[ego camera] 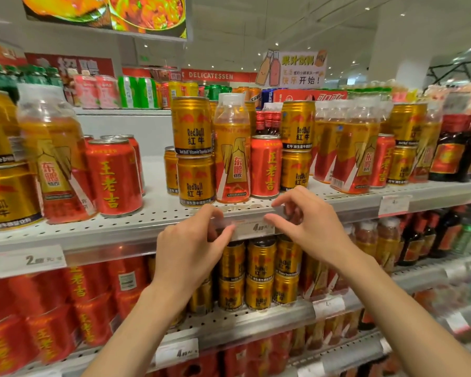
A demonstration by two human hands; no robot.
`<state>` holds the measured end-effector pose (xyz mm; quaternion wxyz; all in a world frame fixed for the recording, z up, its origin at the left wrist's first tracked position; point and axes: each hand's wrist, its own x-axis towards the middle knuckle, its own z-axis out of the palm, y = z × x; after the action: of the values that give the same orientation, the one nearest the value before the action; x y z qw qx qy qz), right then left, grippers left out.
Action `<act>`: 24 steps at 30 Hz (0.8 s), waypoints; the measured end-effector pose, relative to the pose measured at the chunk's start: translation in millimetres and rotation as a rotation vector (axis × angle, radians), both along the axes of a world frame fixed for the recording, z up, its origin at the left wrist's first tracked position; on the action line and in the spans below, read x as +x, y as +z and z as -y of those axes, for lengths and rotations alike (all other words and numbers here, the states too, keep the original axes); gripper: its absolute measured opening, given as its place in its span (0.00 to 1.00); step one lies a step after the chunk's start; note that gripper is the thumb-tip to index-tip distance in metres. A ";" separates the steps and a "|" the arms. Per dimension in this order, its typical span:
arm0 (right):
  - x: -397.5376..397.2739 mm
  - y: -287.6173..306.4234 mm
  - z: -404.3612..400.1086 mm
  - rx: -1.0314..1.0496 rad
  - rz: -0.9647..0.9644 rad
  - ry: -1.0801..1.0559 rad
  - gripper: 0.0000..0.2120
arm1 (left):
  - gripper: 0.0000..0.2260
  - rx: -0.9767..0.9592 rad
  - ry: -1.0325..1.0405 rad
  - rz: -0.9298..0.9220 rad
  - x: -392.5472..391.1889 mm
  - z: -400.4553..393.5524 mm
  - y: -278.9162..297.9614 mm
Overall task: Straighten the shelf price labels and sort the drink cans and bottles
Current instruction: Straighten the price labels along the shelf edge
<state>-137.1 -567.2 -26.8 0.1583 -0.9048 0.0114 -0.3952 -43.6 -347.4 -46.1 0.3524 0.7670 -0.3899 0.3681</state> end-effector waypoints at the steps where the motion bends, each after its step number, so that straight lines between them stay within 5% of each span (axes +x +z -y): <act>1: 1.0 0.7 1.4 0.010 -0.005 0.008 0.13 | 0.12 -0.006 0.010 -0.008 0.2 1.0 -0.1; 17: 13.5 24.5 11.3 0.122 0.144 0.110 0.07 | 0.12 -0.121 -0.013 -0.174 -1.0 4.6 1.9; 24: 37.9 73.6 7.5 0.029 0.311 0.047 0.15 | 0.12 -0.093 -0.059 -0.227 -0.2 1.8 7.3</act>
<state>-99.2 -574.6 46.8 0.1804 -0.8304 -0.0285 -0.5264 -43.8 -349.2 -38.8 0.4400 0.7748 -0.3523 0.2862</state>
